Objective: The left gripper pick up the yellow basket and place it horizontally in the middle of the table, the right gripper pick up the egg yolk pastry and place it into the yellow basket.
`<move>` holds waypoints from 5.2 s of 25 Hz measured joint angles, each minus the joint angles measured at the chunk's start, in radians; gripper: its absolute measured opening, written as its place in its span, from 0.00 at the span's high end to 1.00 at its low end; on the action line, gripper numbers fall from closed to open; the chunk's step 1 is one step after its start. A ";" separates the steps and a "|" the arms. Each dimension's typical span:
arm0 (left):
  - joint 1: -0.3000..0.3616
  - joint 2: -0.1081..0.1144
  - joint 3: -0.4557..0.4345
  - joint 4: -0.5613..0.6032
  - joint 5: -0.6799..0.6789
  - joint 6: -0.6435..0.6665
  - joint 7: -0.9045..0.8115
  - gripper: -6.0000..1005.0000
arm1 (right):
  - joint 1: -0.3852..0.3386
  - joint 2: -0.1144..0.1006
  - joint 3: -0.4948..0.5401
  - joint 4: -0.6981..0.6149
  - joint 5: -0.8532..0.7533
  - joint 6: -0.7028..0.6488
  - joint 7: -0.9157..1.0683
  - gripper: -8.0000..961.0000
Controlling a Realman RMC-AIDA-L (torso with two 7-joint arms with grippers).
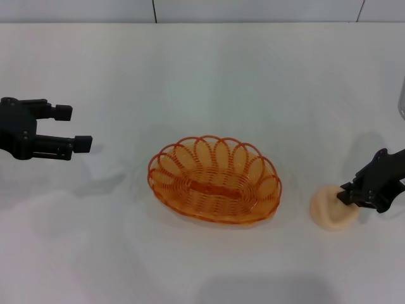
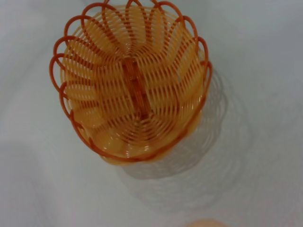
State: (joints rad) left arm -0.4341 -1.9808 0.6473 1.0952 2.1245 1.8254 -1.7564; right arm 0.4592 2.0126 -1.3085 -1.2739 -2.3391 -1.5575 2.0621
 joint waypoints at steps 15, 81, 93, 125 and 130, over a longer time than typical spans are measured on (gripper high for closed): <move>0.000 -0.001 -0.002 0.004 0.000 -0.001 0.000 0.11 | 0.007 0.001 0.007 -0.058 0.013 -0.023 0.009 0.96; -0.006 -0.015 0.006 0.007 -0.019 -0.003 -0.002 0.11 | 0.172 0.011 -0.184 -0.045 0.227 0.041 0.081 0.94; -0.004 -0.016 0.004 0.008 -0.020 -0.003 -0.003 0.11 | 0.135 0.006 -0.162 -0.100 0.252 0.066 0.069 0.61; 0.076 -0.009 0.001 -0.002 -0.101 0.056 0.044 0.11 | -0.109 -0.009 0.310 0.132 0.328 -0.133 -0.403 0.18; 0.079 -0.009 0.002 -0.012 -0.101 0.060 0.045 0.11 | -0.109 -0.009 0.310 0.133 0.323 -0.135 -0.408 0.18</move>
State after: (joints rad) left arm -0.3550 -1.9899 0.6492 1.0834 2.0234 1.8853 -1.7114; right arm 0.3504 2.0035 -0.9984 -1.1408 -2.0160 -1.6926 1.6540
